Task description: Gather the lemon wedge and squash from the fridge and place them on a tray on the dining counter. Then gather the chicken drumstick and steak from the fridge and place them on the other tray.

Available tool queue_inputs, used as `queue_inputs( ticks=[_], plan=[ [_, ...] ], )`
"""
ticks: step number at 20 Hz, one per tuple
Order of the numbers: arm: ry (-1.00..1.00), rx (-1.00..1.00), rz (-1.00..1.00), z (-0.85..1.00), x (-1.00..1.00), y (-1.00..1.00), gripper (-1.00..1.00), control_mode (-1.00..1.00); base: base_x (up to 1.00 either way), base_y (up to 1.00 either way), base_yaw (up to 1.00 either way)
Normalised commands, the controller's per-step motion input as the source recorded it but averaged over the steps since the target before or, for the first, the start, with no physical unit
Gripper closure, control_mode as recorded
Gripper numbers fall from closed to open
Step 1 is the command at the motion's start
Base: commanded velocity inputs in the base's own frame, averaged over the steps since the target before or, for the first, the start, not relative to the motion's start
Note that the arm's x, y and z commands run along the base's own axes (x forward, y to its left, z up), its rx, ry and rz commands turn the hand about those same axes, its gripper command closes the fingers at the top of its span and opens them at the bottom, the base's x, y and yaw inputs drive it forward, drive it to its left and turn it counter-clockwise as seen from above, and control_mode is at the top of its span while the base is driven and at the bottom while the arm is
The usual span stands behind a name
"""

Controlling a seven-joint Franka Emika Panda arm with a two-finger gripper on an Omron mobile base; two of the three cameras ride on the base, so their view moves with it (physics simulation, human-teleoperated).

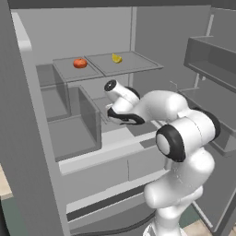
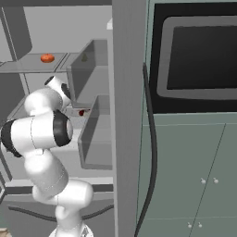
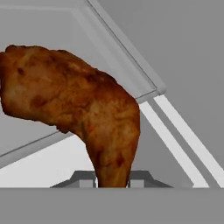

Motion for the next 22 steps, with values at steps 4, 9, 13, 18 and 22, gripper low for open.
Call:
queue_inputs(
  ticks=[4, 9, 13, 18, 22],
  plan=[
    [0.00, 0.01, -0.16, 0.27, -0.85, 0.00, 1.00, -1.00, 0.00, 0.00, 0.00],
    [0.00, 0.00, -0.16, 0.20, -0.89, 0.00, 1.00, -1.00, 0.00, 0.00, 0.00],
    [0.00, 0.02, -0.16, 0.24, -0.97, 0.00, 1.00, -1.00, 0.00, 0.00, 0.00],
    [0.02, 0.04, -0.13, 0.35, -0.87, -0.04, 1.00, -1.00, 0.00, 0.00, 0.00],
    [0.02, 0.04, -0.07, 0.44, -0.73, -0.15, 1.00, -1.00, 0.00, 0.00, 0.00]
  ],
)
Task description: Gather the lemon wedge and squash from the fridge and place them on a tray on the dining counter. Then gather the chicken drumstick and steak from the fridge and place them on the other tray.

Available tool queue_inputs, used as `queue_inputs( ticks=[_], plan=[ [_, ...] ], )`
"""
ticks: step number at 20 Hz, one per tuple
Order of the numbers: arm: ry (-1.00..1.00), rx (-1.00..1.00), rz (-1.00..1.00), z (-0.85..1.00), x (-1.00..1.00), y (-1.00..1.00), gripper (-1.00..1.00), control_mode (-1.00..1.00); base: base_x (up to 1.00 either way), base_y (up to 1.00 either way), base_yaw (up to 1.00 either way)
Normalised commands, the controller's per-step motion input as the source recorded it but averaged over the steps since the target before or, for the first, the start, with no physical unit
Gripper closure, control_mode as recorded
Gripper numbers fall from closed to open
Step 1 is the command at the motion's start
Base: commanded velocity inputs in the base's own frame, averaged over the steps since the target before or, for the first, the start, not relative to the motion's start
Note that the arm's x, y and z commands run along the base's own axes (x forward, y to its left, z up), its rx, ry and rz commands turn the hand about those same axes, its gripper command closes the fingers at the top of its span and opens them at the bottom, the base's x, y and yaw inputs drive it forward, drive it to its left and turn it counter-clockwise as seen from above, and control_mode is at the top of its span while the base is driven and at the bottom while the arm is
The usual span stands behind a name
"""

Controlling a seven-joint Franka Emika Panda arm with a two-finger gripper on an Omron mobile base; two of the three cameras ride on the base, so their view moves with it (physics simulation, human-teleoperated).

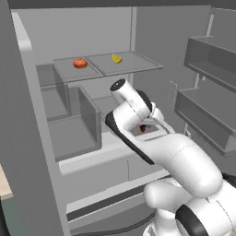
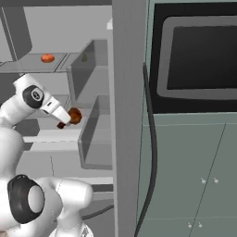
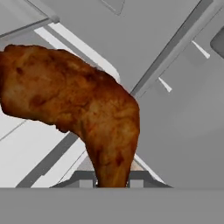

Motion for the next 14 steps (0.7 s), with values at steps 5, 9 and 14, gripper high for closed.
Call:
queue_inputs(
  ticks=[5, 9, 14],
  plan=[
    [0.00, 0.02, -0.01, 0.30, -0.68, -0.17, 1.00, -1.00, 0.00, 0.00, 0.00],
    [0.00, 0.00, 0.10, 0.21, -0.59, -0.09, 1.00, -1.00, 0.00, 0.00, 0.00],
    [0.00, 0.00, 0.23, 0.16, -0.55, -0.07, 1.00, -1.00, 0.00, 0.00, 0.00]
  ],
)
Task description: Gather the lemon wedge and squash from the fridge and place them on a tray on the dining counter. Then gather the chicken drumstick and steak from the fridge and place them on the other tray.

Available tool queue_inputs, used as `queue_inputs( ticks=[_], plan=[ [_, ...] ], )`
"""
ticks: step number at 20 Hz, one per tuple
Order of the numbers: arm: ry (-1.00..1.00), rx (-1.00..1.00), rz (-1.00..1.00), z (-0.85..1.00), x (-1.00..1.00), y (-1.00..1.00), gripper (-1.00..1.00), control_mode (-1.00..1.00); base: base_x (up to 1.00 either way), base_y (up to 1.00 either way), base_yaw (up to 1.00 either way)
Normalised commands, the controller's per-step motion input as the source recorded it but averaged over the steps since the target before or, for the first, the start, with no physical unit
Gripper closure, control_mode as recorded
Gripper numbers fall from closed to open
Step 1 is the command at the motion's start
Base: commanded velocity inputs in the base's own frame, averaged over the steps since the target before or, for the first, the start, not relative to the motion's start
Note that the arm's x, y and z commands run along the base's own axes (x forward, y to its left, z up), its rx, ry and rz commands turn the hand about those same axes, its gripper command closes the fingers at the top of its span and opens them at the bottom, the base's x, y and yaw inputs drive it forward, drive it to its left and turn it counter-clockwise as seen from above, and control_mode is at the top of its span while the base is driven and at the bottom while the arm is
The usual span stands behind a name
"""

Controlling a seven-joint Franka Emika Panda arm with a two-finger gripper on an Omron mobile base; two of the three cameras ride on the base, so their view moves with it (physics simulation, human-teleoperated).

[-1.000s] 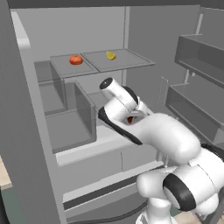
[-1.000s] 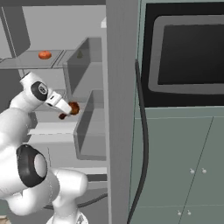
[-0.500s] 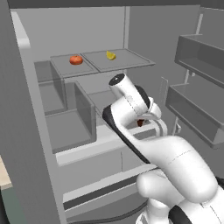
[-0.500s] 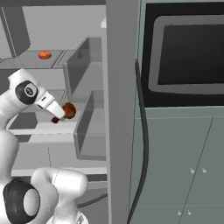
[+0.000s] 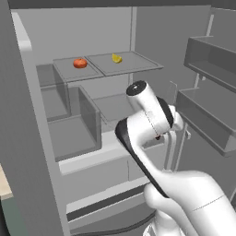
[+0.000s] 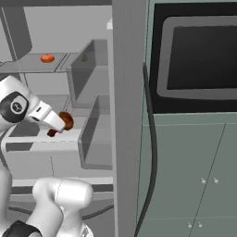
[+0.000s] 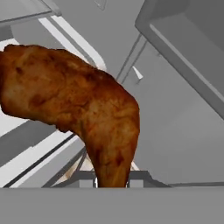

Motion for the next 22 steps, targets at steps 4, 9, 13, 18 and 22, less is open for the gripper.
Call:
queue_inputs(
  ticks=[4, 9, 13, 18, 22],
  plan=[
    [0.00, 0.01, 0.31, 0.14, -0.56, -0.06, 1.00, -1.00, 0.00, 0.00, 0.00],
    [0.01, 0.06, 0.35, 0.12, -0.42, 0.00, 1.00, -1.00, 0.00, 0.00, 0.00],
    [0.04, 0.09, 0.34, 0.16, -0.50, 0.00, 1.00, -1.00, 0.00, 0.00, 0.00],
    [0.02, 0.06, 0.33, 0.18, -0.51, 0.00, 1.00, -1.00, 0.00, 0.00, 0.00],
    [0.00, 0.01, 0.24, 0.37, -0.60, 0.00, 1.00, -1.00, 0.00, 0.00, 0.00]
  ],
)
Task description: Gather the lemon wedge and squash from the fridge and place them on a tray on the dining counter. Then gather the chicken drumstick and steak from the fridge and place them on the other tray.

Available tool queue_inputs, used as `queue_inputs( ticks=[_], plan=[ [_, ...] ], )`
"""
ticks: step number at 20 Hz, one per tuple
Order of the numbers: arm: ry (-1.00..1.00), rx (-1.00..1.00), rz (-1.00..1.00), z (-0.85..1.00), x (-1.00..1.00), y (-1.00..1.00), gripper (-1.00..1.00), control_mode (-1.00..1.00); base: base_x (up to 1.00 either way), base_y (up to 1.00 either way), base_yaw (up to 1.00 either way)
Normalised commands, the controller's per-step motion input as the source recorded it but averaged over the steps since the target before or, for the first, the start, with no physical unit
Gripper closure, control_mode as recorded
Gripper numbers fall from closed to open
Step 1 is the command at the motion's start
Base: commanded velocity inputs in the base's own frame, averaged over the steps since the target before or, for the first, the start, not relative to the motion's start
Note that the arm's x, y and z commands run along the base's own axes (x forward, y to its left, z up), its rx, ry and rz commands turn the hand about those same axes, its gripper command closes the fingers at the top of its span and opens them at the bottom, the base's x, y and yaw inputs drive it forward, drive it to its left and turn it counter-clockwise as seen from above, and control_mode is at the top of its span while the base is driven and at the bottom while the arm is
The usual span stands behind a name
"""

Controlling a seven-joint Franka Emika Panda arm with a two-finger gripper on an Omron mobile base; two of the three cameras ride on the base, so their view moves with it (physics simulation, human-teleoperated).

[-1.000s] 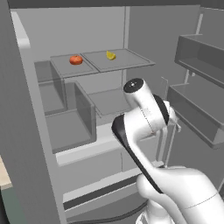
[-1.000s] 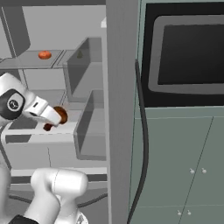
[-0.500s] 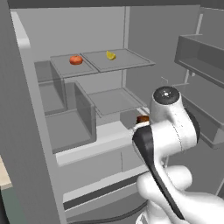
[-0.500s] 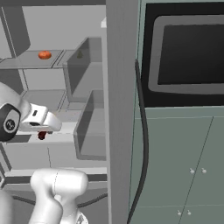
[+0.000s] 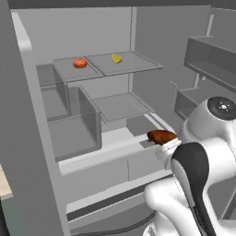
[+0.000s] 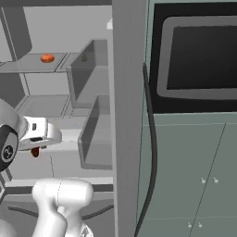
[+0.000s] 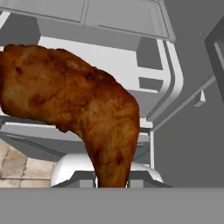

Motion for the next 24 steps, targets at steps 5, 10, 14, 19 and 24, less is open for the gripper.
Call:
queue_inputs(
  ticks=[5, 10, 14, 19, 24],
  plan=[
    [0.00, 0.00, 0.09, 0.36, -0.74, 0.00, 1.00, -1.00, 0.00, 0.00, 0.00],
    [0.00, 0.00, 0.01, 0.03, -0.70, -0.02, 1.00, -1.00, 0.00, 0.00, 0.00],
    [0.00, 0.00, 0.00, 0.00, 0.00, 0.00, 1.00, -1.00, 0.00, 0.00, 0.00],
    [-0.02, 0.00, -0.01, 0.00, -0.14, 0.00, 1.00, -1.00, 0.00, 0.00, 0.00],
    [-0.01, 0.00, -0.06, 0.00, -0.27, 0.00, 1.00, -1.00, 0.00, 0.00, 0.00]
  ],
)
